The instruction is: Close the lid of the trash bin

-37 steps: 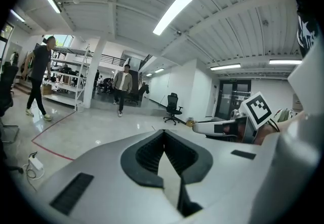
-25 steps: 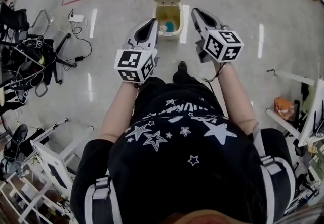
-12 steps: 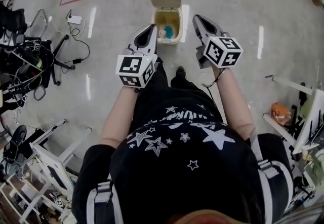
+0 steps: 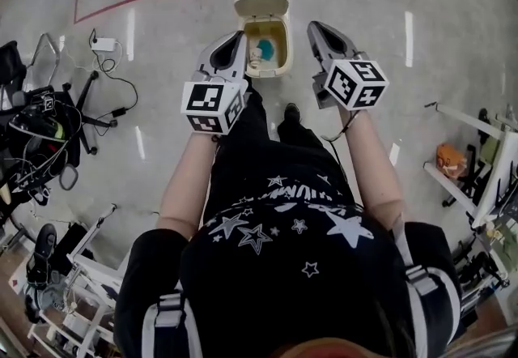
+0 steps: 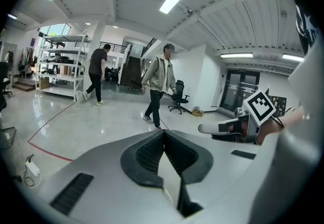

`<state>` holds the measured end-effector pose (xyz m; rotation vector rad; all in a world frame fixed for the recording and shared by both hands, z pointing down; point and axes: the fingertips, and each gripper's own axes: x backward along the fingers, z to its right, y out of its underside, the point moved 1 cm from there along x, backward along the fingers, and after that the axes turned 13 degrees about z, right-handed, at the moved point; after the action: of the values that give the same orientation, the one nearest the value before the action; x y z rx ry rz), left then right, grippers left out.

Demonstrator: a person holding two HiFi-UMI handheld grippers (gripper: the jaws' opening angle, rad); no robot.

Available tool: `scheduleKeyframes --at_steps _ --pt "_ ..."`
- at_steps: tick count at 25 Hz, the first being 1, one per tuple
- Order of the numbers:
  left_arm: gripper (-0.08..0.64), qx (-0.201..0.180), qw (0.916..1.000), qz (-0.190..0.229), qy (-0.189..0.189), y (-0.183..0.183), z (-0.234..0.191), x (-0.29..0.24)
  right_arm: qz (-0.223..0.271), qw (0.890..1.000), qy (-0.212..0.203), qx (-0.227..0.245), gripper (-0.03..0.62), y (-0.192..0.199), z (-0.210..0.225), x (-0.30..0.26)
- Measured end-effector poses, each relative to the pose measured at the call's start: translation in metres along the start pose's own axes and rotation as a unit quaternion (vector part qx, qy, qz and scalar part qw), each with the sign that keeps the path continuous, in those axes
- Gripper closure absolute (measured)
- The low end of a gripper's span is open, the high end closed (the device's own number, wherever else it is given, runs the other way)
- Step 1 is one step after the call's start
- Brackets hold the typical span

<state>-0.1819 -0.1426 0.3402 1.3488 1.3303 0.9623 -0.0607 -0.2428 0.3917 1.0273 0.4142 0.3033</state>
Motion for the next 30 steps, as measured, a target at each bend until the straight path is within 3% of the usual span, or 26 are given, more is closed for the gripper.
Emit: scheduleKeyframes --at_steps 13,30 --pt "0.548 0.022 0.9972 -0.056 0.044 0.066 -0.070 -0.084 -0.035 0.997 0.073 -0.016 0.586 0.048 0.053 -0.100" --pt "0.548 0.047 0.9938 -0.092 0.042 0.147 -0.139 -0.134 -0.080 0.991 0.106 -0.001 0.586 0.117 0.096 -0.180"
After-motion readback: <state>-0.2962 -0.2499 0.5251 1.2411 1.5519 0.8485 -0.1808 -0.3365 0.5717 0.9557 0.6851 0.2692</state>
